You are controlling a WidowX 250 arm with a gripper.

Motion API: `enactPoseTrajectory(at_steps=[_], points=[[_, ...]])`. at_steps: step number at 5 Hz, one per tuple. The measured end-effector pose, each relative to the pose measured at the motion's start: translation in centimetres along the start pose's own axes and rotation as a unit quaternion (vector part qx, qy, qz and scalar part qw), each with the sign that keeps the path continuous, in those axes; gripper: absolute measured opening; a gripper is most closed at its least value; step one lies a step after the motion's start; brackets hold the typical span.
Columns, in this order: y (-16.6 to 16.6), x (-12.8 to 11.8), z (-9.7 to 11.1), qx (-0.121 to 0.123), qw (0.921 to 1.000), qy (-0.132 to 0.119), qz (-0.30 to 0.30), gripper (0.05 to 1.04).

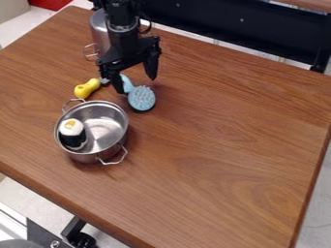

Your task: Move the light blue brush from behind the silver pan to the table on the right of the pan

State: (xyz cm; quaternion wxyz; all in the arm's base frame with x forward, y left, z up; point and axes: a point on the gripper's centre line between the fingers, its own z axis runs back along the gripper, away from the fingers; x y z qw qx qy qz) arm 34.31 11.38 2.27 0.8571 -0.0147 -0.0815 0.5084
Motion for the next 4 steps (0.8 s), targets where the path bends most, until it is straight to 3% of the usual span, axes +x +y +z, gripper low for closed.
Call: enactPoseTrajectory(at_steps=[3, 4], points=[[0.2, -0.8, -1.5, 0.013, 0.9999, 0.0, -0.007, 1.0], [0.0, -1.2, -1.9, 0.012, 0.9998, 0.012, -0.01, 0.952]])
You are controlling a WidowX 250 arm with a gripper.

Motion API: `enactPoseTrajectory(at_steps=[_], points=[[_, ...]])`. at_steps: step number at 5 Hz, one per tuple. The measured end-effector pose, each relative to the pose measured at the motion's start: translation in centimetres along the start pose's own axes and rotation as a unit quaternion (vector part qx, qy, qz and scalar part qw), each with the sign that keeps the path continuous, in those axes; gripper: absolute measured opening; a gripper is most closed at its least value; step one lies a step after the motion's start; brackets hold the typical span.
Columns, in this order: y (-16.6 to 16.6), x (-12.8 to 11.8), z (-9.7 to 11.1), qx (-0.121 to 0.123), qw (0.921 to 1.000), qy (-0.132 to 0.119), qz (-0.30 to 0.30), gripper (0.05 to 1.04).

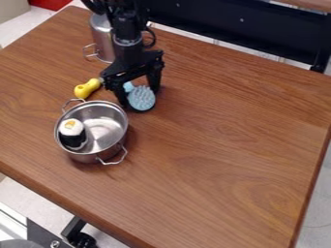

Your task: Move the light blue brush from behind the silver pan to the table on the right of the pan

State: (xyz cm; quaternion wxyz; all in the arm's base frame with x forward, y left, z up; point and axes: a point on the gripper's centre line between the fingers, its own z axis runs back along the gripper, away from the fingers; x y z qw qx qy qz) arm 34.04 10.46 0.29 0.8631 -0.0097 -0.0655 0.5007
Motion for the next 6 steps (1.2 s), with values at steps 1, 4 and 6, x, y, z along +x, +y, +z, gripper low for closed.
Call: enactPoseTrajectory(at_steps=[1, 4, 6], points=[[-0.3, -0.1, 0.1, -0.011, 0.9999, 0.004, -0.002, 0.678], [-1.2, -0.5, 0.5, -0.004, 0.9995, 0.019, -0.027, 0.326], [-4.1, -1.8, 1.4, -0.011, 0.9909, 0.041, -0.128, 0.326]])
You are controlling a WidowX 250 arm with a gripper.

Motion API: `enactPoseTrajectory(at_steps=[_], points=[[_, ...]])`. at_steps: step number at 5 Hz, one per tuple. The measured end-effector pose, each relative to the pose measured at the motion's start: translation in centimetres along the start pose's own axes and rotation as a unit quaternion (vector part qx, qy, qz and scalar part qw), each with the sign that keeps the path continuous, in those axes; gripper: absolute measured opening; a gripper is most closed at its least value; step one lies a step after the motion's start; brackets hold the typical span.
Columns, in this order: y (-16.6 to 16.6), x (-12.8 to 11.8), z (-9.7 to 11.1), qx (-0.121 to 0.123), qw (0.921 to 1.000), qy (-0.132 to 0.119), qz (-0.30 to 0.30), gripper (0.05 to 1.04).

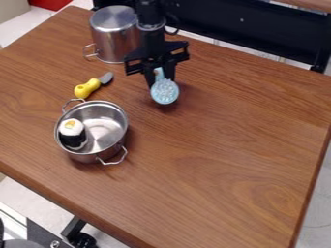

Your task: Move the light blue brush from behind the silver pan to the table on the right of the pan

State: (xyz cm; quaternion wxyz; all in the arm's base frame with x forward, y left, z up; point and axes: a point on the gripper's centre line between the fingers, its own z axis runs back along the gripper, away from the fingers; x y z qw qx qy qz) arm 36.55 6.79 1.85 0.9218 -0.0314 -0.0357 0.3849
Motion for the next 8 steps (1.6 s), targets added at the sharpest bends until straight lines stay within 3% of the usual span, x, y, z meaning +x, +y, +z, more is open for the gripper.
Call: enactPoseTrajectory(at_steps=[1, 2, 3, 4, 5, 6, 8], points=[[-1.9, -1.1, -0.1, -0.016, 0.9924, 0.002, -0.122, 0.326], [-3.2, -2.8, 0.2, -0.026, 0.9762, -0.03, -0.213, 0.326], [-4.0, -4.1, 0.5, -0.039, 0.9655, -0.024, -0.256, 0.326], [-4.2, -5.8, 0.0, -0.03, 0.9402, -0.003, -0.339, 0.326], [-3.9, -6.7, 0.9, -0.034, 0.9312, -0.015, -0.362, 0.326], [-2.8, -8.1, 0.8, -0.034, 0.9161, -0.014, -0.399, 0.326], [-1.0, -9.6, 0.6, -0.023, 0.8995, -0.001, -0.436, 0.326]])
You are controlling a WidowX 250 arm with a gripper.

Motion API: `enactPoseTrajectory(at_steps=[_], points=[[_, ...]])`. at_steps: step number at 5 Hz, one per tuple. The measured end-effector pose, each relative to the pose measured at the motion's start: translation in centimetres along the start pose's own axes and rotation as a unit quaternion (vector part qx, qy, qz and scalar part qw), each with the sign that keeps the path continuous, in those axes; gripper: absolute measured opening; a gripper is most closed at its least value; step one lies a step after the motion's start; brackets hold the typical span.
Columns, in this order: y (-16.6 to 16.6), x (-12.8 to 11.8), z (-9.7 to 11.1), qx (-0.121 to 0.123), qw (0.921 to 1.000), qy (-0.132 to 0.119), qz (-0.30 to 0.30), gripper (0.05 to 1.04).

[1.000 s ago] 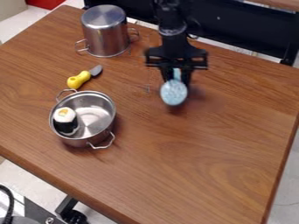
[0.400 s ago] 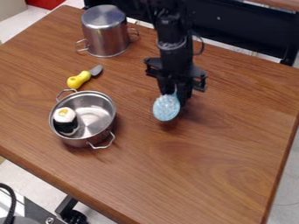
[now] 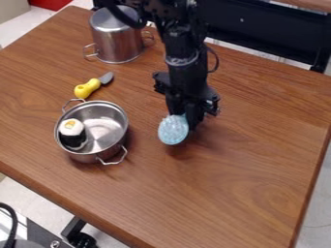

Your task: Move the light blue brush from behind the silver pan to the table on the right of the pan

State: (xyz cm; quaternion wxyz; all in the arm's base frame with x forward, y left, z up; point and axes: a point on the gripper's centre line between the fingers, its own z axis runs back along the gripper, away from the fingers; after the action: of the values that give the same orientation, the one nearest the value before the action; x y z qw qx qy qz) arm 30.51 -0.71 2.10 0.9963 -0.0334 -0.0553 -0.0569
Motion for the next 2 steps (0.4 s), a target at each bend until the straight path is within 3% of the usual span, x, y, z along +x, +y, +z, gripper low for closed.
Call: enactPoseTrajectory(at_steps=[1, 2], points=[[0.5, -1.2, 1.0, 0.001, 0.9999, -0.008, -0.012, 0.326], [0.5, -2.3, 0.8, -0.004, 0.9997, 0.014, -0.018, 0.326]])
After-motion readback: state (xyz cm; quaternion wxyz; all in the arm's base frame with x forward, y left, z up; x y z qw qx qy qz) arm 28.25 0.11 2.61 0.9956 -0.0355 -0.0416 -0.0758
